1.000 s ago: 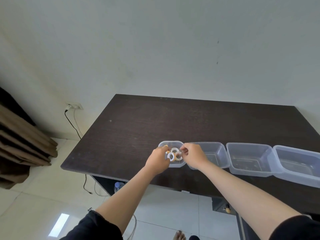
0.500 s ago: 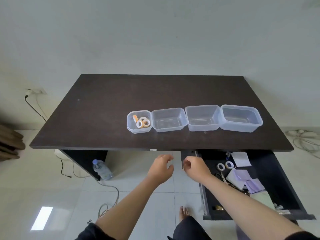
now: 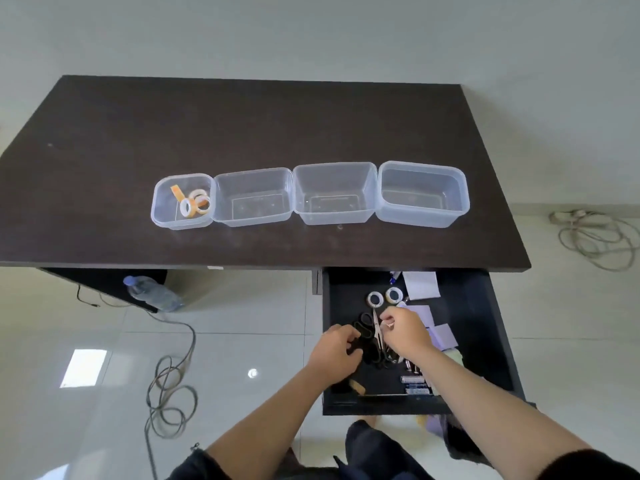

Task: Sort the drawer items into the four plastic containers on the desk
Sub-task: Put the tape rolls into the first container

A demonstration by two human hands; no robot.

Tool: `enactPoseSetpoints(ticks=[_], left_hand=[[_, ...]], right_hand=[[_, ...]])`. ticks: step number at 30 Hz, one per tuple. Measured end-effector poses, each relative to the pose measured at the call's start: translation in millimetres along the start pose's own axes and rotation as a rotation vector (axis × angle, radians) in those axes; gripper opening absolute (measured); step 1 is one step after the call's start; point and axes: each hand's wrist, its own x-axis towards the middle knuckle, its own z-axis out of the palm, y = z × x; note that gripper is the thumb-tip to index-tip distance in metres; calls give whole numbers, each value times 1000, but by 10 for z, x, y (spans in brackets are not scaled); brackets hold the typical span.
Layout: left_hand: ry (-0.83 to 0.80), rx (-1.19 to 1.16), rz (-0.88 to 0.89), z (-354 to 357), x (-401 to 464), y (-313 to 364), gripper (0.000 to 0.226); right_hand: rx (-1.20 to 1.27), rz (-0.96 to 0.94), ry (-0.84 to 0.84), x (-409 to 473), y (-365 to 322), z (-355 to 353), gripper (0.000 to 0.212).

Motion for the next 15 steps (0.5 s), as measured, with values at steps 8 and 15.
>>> enactPoseSetpoints(ticks=[8,15], left_hand=[[-208,172,-340,471,244,22,37],[-230,240,-450,623,293,2,30]], right_hand=[[-70,-128,-67,704,319,-116,24],[-132,-138,-58,1003,295,15,17]])
